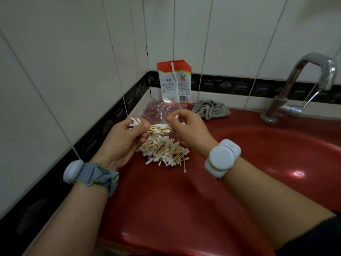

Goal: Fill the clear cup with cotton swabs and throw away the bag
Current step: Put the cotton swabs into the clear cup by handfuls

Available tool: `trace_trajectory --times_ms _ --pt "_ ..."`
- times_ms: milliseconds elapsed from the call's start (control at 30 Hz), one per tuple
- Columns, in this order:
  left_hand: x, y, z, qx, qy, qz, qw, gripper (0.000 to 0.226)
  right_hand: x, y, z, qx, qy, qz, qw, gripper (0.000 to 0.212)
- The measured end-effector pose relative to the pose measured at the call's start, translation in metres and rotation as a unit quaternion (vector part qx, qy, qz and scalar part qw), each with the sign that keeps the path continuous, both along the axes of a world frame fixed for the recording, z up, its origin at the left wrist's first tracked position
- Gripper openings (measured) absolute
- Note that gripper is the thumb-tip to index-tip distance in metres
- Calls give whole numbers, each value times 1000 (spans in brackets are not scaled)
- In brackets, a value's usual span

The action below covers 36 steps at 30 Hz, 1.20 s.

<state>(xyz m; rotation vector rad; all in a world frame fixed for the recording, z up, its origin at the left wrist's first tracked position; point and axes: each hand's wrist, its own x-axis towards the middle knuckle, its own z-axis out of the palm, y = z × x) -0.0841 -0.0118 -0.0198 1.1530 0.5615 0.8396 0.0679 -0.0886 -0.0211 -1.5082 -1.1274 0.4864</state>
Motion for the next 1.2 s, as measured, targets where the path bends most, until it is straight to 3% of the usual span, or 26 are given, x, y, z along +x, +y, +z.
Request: trace_trajectory --times_ms 367,633,800,1000,1100,1200 --pt "0 9 0 23 -21 140 990 16 4 -8 -15 4 47 -62 997 16" --pt "11 1 8 28 -76 177 981 16 -1 -3 -29 -45 -89 -74 992 21" --pt "12 -2 9 35 -75 163 983 14 -5 -6 -30 -73 -166 -31 983 5" --pt "17 -10 8 10 -77 119 990 16 -5 -11 -17 -99 -224 19 969 24" --pt "19 -10 7 8 -78 117 990 17 4 -16 -8 -93 -199 26 975 31" --pt "20 -9 8 2 -80 121 989 17 18 -24 -1 -22 -126 -30 991 39"
